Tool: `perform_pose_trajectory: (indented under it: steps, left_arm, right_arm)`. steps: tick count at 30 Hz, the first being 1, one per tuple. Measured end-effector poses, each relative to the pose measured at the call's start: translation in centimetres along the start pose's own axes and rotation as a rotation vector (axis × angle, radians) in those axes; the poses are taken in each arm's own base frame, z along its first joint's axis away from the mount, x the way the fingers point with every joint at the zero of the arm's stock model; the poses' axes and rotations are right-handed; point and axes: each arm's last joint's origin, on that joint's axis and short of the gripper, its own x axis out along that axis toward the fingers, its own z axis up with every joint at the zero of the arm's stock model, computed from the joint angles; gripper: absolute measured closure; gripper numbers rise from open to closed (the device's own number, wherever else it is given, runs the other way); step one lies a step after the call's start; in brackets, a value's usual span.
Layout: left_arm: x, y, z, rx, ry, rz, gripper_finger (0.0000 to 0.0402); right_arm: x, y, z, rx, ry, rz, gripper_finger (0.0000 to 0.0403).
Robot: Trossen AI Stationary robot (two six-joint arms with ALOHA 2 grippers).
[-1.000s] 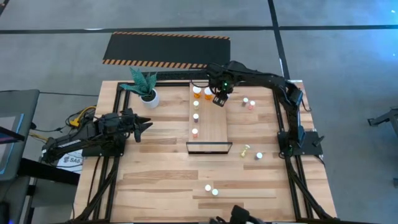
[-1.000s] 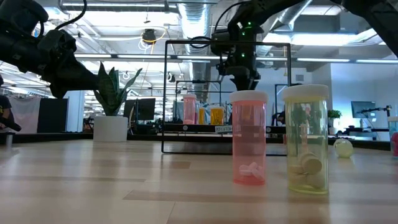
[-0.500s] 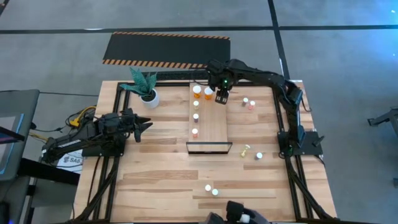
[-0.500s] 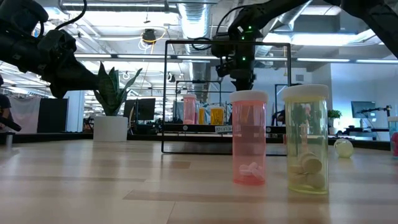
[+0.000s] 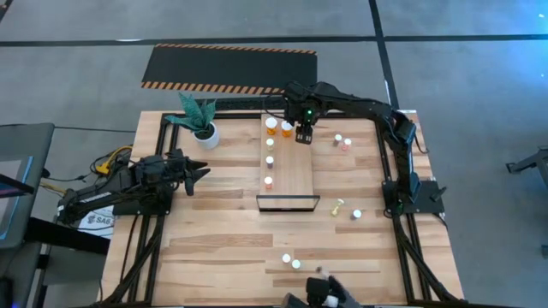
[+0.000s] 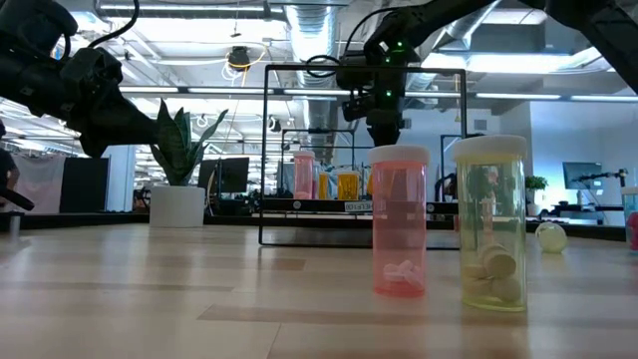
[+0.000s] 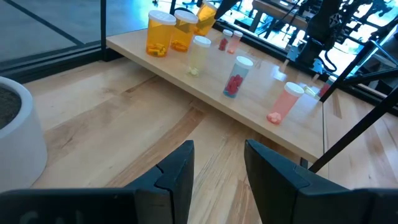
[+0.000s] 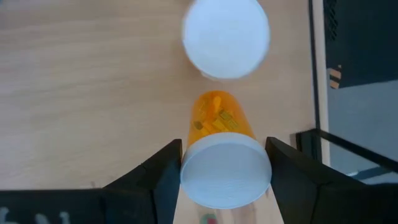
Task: Pick and place medicine bottles onto shelf by color
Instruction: Put the large orange pill bottle on the shelf aligned with the other large orange pill bottles
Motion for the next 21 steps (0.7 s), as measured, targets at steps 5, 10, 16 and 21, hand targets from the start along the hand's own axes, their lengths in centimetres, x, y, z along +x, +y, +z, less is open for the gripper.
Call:
perform_pose_trajectory:
  steps: [5,10,16,21]
  left_arm:
    - [0.0,0.0,0.0,0.000,0.000,0.000,0.0274]
    - [0.0,0.0,0.0,0.000,0.000,0.000,0.0274]
    - [0.0,0.0,0.0,0.000,0.000,0.000,0.0274]
    - [0.0,0.0,0.0,0.000,0.000,0.000,0.0274]
  right_arm:
    - [0.3,0.1,-0.1,0.000,-0.002,0.003,0.0174]
    - [0.4,0.1,-0.2,0.014,0.010,0.005,0.0173]
    - [0.4,0.1,-0.2,0.007,0.010,0.005,0.0173]
    - [1.3,0.2,-0.4,0.012,0.018,0.008,0.0173]
